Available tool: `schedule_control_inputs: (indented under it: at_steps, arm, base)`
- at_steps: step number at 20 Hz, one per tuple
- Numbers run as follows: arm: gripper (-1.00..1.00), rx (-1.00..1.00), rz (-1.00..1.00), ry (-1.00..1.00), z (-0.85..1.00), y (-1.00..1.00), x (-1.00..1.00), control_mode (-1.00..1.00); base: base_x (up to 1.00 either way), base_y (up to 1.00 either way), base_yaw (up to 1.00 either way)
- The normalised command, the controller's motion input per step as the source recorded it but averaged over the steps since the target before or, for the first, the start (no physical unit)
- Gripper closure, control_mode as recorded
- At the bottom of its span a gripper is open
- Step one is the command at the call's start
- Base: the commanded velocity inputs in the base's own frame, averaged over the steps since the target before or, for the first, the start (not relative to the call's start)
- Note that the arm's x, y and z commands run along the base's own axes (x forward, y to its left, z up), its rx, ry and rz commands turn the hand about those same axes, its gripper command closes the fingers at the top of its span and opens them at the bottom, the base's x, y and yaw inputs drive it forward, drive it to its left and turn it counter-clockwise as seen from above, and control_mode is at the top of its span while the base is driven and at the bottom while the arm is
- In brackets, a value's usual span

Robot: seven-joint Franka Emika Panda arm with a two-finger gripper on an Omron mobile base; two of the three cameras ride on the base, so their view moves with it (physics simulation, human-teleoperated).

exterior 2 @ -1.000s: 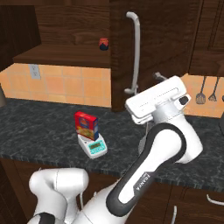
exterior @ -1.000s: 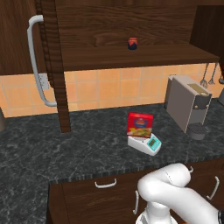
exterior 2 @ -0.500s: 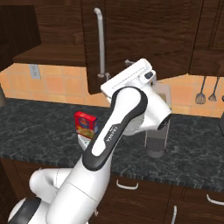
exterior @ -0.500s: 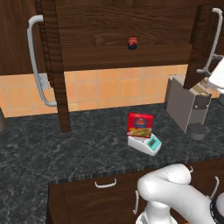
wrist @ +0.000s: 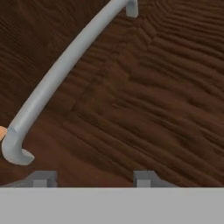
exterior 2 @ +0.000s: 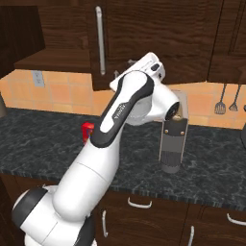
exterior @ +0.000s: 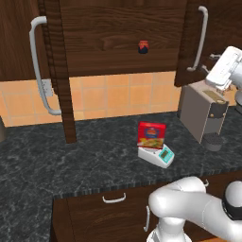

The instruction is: Pick the boxed food and place it on the digital scale for weighing, and close the cabinet.

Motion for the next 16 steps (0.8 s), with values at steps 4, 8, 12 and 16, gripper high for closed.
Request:
schedule_control_inputs:
  at_steps: [4,8,12,16]
  arm:
    - [-1.00,-0.10,-0.13,-0.08,-0.17,0.60,0.99,-1.00]
    - [-1.00,-0.09,-0.13,-0.09,-0.16,0.68,1.00,-1.00]
    - [-1.00,-0.03,-0.09,-0.05,-0.08,0.35,1.00,-1.00]
    - [-1.00,0.00,-0.07,-0.14,-0.09,0.07,0.93,-1.00]
  base:
    - [0.00,0.00,0.00]
    - [0.00,0.00,0.00]
    - [0.00,0.00,0.00]
    - [0.00,0.00,0.00]
